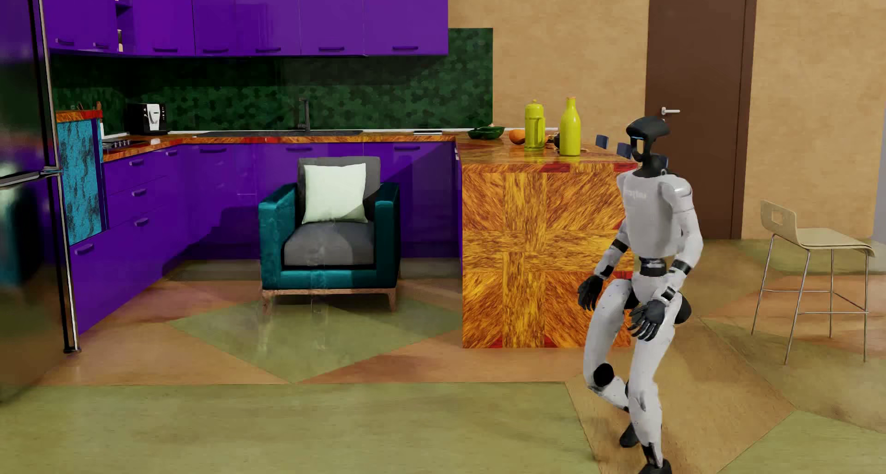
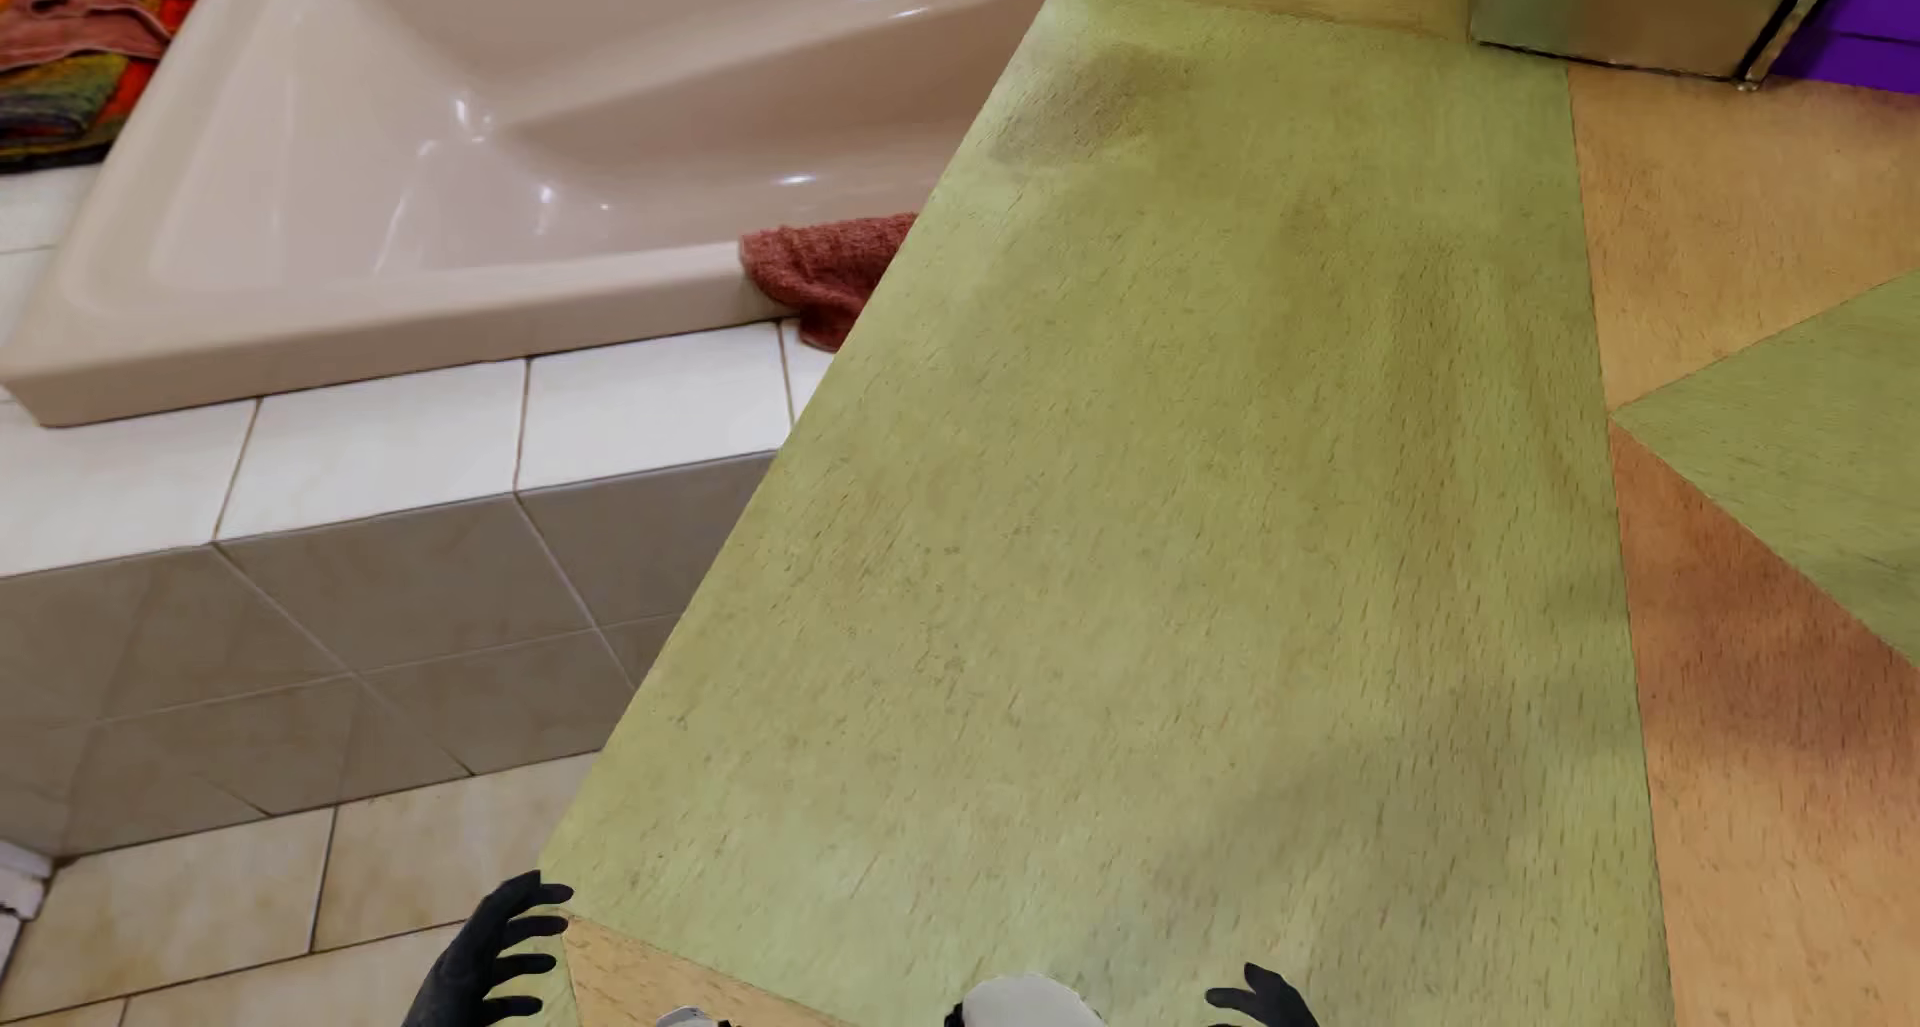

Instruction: Head to the dark armchair

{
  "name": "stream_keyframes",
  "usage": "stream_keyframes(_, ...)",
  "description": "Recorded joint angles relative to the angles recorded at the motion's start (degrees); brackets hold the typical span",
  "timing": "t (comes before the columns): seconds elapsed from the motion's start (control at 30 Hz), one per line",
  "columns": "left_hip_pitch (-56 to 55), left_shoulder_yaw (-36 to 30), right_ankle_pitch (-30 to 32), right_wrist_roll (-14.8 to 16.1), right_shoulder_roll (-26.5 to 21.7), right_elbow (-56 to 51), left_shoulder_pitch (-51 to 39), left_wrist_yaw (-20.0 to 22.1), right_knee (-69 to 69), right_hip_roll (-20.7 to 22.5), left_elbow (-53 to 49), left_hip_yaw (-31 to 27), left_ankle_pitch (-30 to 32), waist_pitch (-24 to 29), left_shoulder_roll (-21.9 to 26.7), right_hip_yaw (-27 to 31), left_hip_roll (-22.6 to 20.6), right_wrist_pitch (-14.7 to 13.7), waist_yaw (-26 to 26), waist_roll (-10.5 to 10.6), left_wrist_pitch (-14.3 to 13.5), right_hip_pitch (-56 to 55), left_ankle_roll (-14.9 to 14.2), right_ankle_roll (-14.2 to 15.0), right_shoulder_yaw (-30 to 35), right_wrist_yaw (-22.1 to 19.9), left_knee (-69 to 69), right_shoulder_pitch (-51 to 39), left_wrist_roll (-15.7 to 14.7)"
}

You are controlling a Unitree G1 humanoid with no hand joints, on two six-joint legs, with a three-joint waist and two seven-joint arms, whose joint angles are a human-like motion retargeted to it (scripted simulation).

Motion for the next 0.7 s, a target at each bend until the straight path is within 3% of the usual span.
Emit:
stream_keyframes(0.03,3.6,-1.5,-5.1,0.0,-1.2,-1.1,-1.5,1.5,-4.8,-1.9,-3.3,1.6,-2.3,-0.5,-1.8,-1.4,0.8,0.1,-1.7,-1.2,0.2,-1.2,-4.3,2.0,-1.3,1.3,-0.8,1.7,-1.5)
stream_keyframes(0.1,9.8,-4.5,-12.4,-1.5,-1.8,-0.4,-4.6,2.8,-17.6,-4.6,-6.7,4.5,-7.6,-2.9,-5.0,-0.6,1.7,0.7,-4.1,-3.3,-0.3,-1.1,-3.6,5.1,-2.0,1.2,-1.5,4.7,-2.6)
stream_keyframes(0.13,10.6,-5.8,-9.2,-1.7,-2.8,1.2,-6.3,2.6,-19.5,-4.4,-6.1,3.1,-8.9,-3.0,-7.0,-1.1,2.6,0.6,-3.1,-3.1,-0.6,1.5,-6.3,-0.1,-0.8,0.4,3.2,5.9,-2.0)
stream_keyframes(0.2,2.3,-5.7,-12.4,-1.9,-4.5,6.6,-3.7,0.8,-21.1,-1.7,-4.2,-5.9,2.7,-3.4,-9.1,0.2,0.5,-0.4,3.8,-0.1,-1.2,6.0,-10.4,-0.3,2.6,-2.2,20.8,5.9,0.4)
stream_keyframes(0.27,-3.3,-0.3,-13.6,-1.5,-2.0,4.2,3.1,-2.0,-27.1,0.4,-3.6,-9.2,-2.4,-4.1,-5.9,3.0,-1.9,-0.8,9.9,3.7,1.0,12.2,-13.7,0.2,-0.5,-4.8,18.5,1.9,2.6)
stream_keyframes(0.33,-5.8,2.0,-14.1,-3.9,0.8,0.2,8.2,-3.1,-31.5,1.5,-4.8,-7.7,-4.5,-2.9,-3.9,5.8,-1.5,-1.5,11.1,7.0,5.3,19.2,-15.5,0.9,1.6,-5.3,10.4,-3.2,3.9)
stream_keyframes(0.37,-5.2,2.5,-11.8,-5.2,1.5,-1.4,8.1,-2.9,-25.7,2.3,-3.7,-7.2,-3.2,-2.0,-4.0,6.7,-0.9,-1.7,10.8,8.5,5.0,18.2,-15.5,0.2,0.8,-4.2,3.1,-5.3,3.6)
stream_keyframes(0.4,-1.7,2.1,-4.5,-5.7,1.8,-2.7,7.0,-2.2,-12.8,2.5,0.3,-5.9,5.1,-0.3,-2.0,6.1,0.6,-1.8,7.9,8.1,2.0,13.8,-14.8,-2.5,1.2,-2.7,-4.6,-6.4,2.3)
stream_keyframes(0.43,0.4,2.1,3.4,-5.1,0.6,-1.7,4.5,-0.7,-3.9,0.4,-0.2,-3.3,2.1,0.9,0.5,3.6,1.0,-2.4,5.0,5.0,0.2,7.5,-9.4,-2.9,1.2,-0.1,-3.5,-4.7,0.0)
stream_keyframes(0.47,3.4,1.4,2.5,-4.4,-1.3,-0.6,1.2,1.1,-3.3,-1.8,-2.0,-1.3,-0.6,1.8,0.6,0.6,1.9,-2.7,2.6,2.3,-0.8,3.3,-2.7,-2.0,-0.2,2.6,-3.3,-1.0,-2.0)
stream_keyframes(0.5,6.9,-0.9,-3.4,-4.2,-2.4,-0.5,-2.0,2.7,-7.2,-4.5,-3.3,0.5,-2.8,1.4,-1.0,-1.0,2.0,-2.0,-1.0,-0.9,-1.4,0.6,-3.1,-1.5,-3.1,4.3,-4.3,2.3,-3.2)
stream_keyframes(0.53,9.4,-3.3,-8.4,-4.5,-3.0,-0.7,-5.2,3.5,-14.5,-6.0,-5.9,1.9,-5.7,-0.1,-4.0,-1.0,2.5,-0.7,-3.0,-3.5,-0.7,-0.7,-7.1,-0.7,-3.2,3.7,-4.1,5.5,-3.4)
stream_keyframes(0.57,10.2,-6.1,-8.0,-4.4,-2.4,0.5,-7.8,3.3,-21.5,-6.0,-6.9,1.2,-7.9,-1.3,-6.0,-0.2,3.2,0.7,-3.6,-5.4,-0.6,0.4,-8.0,2.9,-2.5,1.9,0.1,8.0,-2.5)
stream_keyframes(0.6,7.5,-6.9,-9.8,-3.8,-2.6,4.0,-9.5,2.2,-21.1,-4.0,-4.7,-1.9,-3.7,-1.0,-8.3,0.4,4.1,2.0,-2.4,-5.8,-1.5,3.2,-6.6,1.9,1.9,-0.4,11.3,7.6,-0.9)
stream_keyframes(0.63,3.6,-6.4,-11.7,-2.5,-2.7,5.6,-7.1,0.5,-21.9,-2.7,-3.2,-6.1,3.1,-0.9,-8.9,1.3,2.2,3.1,-0.6,-4.8,-2.5,6.1,-5.0,2.1,4.2,-2.2,18.3,6.0,0.9)
stream_keyframes(0.67,0.7,-3.5,-13.3,-0.9,-1.8,2.8,-2.9,-1.5,-23.4,-1.2,-2.2,-8.6,2.0,-0.9,-8.7,2.0,0.8,4.1,1.8,-2.6,-3.3,9.2,-3.8,2.4,3.0,-3.7,16.6,4.5,2.9)
stream_keyframes(0.7,-0.5,-1.6,-15.0,0.4,0.6,-1.4,1.6,-3.0,-23.0,0.2,-1.6,-9.6,-4.5,-0.9,-6.5,2.7,0.4,4.4,3.7,-0.2,-4.1,11.2,-2.8,2.4,0.9,-5.2,3.9,2.4,4.7)
